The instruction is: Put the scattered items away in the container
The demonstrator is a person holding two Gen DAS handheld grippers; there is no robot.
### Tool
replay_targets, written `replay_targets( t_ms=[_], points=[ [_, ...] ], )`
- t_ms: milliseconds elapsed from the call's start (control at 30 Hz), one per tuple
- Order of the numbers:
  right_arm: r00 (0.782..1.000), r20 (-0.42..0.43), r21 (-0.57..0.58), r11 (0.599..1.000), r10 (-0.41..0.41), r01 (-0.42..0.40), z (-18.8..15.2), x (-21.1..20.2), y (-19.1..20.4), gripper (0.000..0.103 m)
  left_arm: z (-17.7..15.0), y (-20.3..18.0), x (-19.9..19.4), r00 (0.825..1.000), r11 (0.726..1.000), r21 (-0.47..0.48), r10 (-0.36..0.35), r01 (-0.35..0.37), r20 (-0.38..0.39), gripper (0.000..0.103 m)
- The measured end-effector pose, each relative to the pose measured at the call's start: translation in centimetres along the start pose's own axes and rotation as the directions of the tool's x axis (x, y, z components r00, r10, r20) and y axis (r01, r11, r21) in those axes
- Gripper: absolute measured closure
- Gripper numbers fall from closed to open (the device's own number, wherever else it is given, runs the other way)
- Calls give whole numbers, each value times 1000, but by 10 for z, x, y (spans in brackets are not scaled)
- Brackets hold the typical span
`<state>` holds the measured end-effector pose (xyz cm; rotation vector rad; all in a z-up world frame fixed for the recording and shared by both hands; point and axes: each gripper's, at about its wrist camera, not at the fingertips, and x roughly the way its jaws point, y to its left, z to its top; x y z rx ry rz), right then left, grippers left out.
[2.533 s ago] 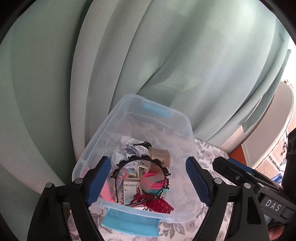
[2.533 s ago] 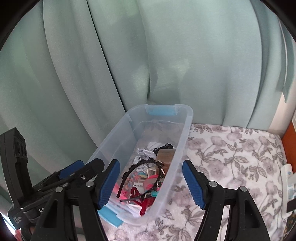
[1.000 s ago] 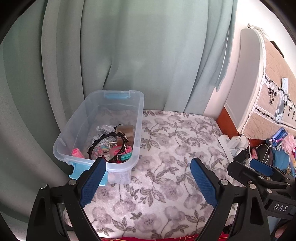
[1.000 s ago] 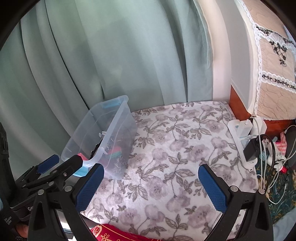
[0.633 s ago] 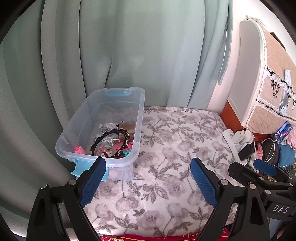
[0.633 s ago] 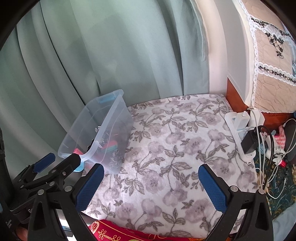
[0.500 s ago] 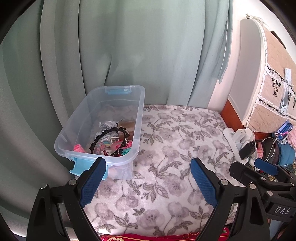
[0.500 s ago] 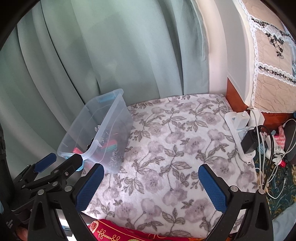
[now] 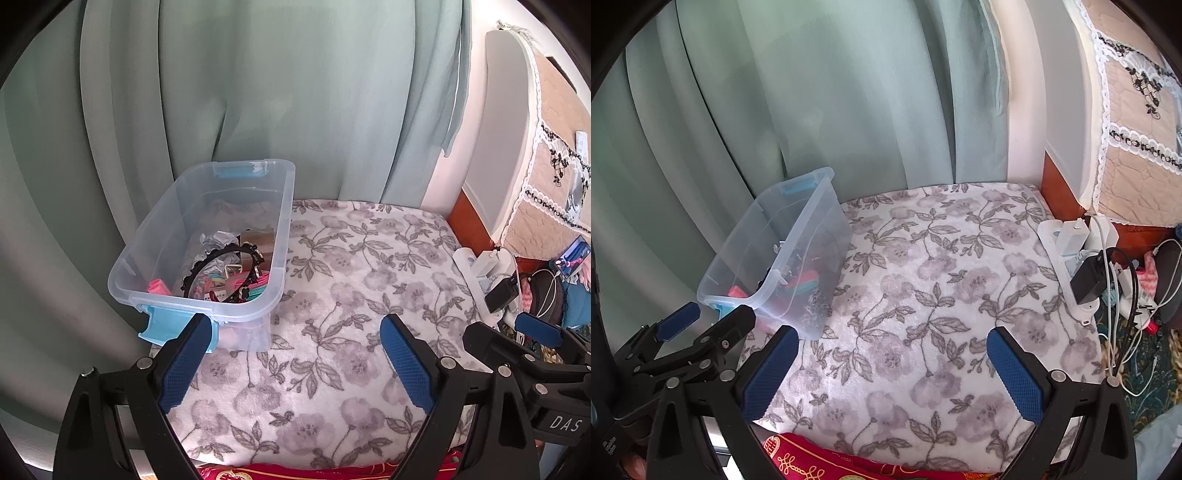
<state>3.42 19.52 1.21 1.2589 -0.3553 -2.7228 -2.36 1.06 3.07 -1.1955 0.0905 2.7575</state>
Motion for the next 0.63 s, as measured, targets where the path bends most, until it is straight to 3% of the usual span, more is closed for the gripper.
replay_targets(
  t_ms=[633],
  points=[
    [1000,-18,-17,1000,-11,10,-4,7,2,0,-4,3,8,1000,1000,-19,2,-3,-16,10]
  ],
)
